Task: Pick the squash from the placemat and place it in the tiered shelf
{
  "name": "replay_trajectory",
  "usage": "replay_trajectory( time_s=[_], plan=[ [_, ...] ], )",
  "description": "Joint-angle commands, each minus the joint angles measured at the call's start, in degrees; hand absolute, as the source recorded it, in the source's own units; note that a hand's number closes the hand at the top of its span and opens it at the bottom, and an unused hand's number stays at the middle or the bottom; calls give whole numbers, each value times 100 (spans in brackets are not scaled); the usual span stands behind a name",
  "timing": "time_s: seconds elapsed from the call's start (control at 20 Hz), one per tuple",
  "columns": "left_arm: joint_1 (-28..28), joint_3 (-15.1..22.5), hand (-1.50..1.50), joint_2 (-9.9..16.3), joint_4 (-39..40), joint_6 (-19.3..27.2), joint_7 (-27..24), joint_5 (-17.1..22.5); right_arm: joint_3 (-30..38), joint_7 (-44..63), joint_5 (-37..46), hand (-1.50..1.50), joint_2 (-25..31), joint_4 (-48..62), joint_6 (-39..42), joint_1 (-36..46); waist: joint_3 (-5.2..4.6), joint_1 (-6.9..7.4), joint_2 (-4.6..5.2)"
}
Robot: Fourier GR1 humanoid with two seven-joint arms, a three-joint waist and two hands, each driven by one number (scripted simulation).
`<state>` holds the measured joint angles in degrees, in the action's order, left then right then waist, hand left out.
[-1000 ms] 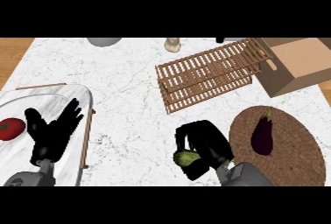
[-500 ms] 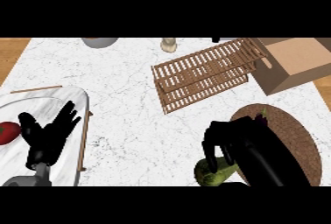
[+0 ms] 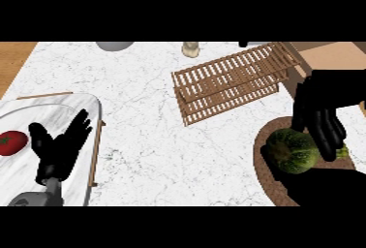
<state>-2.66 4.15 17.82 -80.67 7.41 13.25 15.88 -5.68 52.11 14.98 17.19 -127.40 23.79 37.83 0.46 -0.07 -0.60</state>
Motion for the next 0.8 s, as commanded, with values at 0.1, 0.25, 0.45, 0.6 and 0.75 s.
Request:
replay_trajectory(
  time_s=[0.1, 0.25, 0.45, 0.6, 0.75],
  plan=[
    [95, 72, 0, -107, 249, -6, 172, -75, 934, 432, -460, 150, 297, 1278, 78, 1603, -56, 65, 58],
    [-71, 5, 0, -100, 591, -180, 68, -55, 1220, -43, -513, 150, 470, 1962, 56, 1829, -54, 44, 78],
    [241, 12, 0, -113, 128, -214, 102, -21, 1179, -665, -220, 150, 687, 3045, 96, 2268, -51, 132, 82],
    [-77, -162, 0, -42, 228, -198, 431, 68, 1167, -617, -369, 150, 719, 3461, 249, 2624, -52, 87, 74],
    [-194, 42, 0, -262, 313, -21, 379, -170, 1052, -1141, -292, 150, 810, 4154, 451, 2790, -52, 100, 94]
  ],
)
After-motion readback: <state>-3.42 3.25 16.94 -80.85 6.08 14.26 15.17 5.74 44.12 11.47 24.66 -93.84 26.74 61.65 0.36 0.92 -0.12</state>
